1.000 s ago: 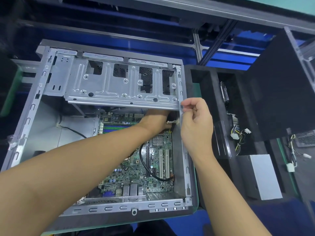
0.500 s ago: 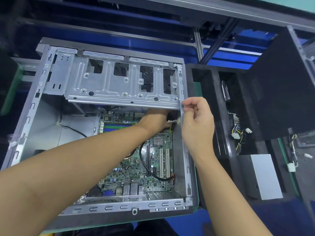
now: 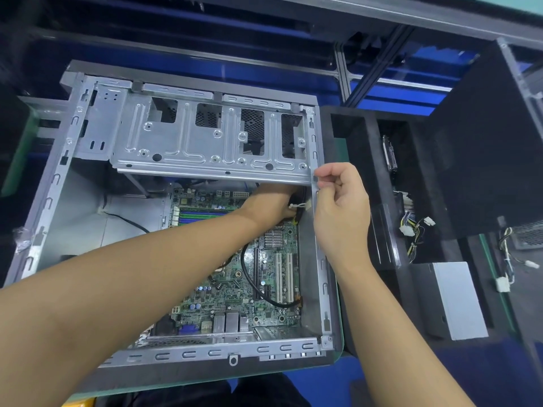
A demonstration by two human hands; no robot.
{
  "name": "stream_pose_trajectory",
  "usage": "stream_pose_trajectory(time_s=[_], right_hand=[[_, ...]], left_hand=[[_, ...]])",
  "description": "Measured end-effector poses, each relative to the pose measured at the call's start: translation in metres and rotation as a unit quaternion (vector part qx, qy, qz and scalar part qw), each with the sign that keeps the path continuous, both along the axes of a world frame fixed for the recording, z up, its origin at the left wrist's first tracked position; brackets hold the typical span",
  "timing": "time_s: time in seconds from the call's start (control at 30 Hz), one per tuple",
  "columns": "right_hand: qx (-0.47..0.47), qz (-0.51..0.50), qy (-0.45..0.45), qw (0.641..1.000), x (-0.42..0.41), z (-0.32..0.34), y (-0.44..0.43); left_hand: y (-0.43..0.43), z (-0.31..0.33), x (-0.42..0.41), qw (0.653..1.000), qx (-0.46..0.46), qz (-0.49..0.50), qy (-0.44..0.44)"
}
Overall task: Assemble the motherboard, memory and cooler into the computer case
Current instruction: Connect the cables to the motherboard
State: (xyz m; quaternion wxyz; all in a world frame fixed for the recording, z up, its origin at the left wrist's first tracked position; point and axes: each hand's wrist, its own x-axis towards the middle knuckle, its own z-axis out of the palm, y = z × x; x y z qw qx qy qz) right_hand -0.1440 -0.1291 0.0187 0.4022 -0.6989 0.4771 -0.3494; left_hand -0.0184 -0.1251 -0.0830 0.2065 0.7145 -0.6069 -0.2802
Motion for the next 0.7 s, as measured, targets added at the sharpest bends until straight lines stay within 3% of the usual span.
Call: stream_pose_trajectory(time_s=[0.37, 0.57, 0.7], right_hand=[[0.002, -0.003, 0.004, 1.0, 0.0, 0.001, 0.0], [0.0, 0.0, 0.003, 1.0, 0.0, 0.0, 0.0], [-0.004, 0.001, 0.003, 1.0, 0.0, -0.001, 0.0]], left_hand=[[0.0, 0.002, 0.002, 1.0, 0.007, -0.008, -0.008], [-0.009, 0.003, 0.002, 0.995, 0.086, 0.056, -0.003], [-0.021, 0.002, 0.003, 0.984, 0.174, 0.027, -0.031]])
